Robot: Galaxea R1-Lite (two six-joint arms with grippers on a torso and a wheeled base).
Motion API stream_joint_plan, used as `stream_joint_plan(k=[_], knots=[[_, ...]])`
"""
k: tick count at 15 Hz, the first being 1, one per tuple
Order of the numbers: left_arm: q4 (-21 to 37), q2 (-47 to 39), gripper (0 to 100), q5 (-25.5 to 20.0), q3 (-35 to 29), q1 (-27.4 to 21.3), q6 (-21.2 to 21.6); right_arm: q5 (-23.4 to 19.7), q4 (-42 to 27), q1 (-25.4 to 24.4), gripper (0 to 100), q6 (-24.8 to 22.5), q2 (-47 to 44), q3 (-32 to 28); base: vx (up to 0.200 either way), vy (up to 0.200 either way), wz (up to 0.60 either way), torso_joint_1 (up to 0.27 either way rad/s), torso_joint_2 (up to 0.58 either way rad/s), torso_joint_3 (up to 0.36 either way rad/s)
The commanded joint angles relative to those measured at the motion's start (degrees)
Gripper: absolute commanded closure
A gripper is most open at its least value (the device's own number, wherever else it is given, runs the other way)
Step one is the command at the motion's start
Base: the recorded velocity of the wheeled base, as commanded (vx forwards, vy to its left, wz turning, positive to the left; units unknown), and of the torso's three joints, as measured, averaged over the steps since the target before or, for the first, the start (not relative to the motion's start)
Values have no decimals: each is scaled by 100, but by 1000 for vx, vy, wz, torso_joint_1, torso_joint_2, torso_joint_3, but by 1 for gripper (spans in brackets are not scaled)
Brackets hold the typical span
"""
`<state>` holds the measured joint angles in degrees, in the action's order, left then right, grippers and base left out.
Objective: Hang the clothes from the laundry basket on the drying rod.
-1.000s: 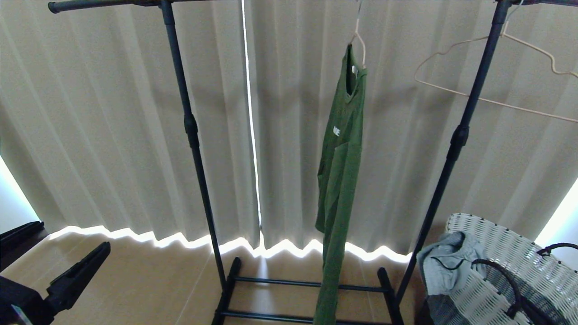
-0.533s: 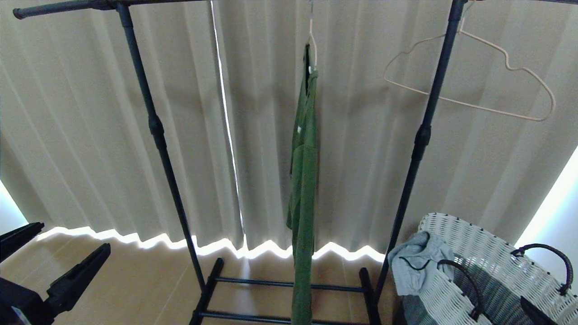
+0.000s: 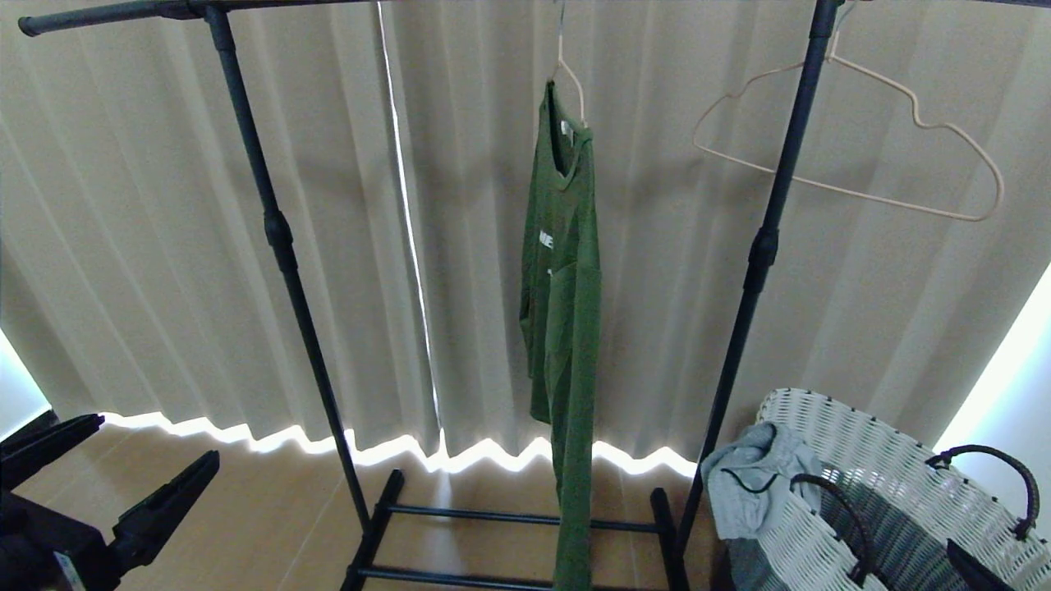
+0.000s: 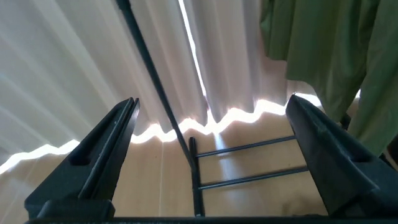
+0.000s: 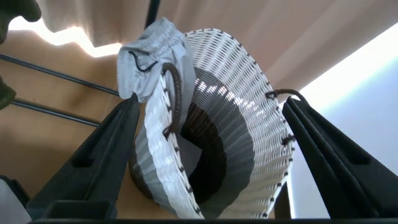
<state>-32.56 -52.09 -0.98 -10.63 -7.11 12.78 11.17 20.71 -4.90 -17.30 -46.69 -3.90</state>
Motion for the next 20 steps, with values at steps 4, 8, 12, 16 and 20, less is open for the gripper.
stream_joint_plan(k=[4, 8, 12, 16, 20], knots=[[-13, -29, 0, 1, 0, -1, -3, -9, 3, -2, 0, -2, -60, 3, 200, 0, 0, 0, 4, 7], [-13, -20, 0, -8, 17, -10, 14, -27, 3, -20, 0, -19, -183, 3, 200, 0, 0, 7, 5, 0], [-22, -12, 0, -8, 52, -63, 23, -756, 3, -28, 0, -19, -297, -32, 50, 0, 0, 3, 2, -1], [-31, 147, 0, -746, 43, -45, 6, -853, 3, -20, 0, -19, -903, -287, 0, 0, 0, 0, 0, 0], [-31, 252, 0, -887, 17, -36, 6, -800, -375, -11, 0, -2, -1756, -928, 0, 0, 0, 0, 0, 0]])
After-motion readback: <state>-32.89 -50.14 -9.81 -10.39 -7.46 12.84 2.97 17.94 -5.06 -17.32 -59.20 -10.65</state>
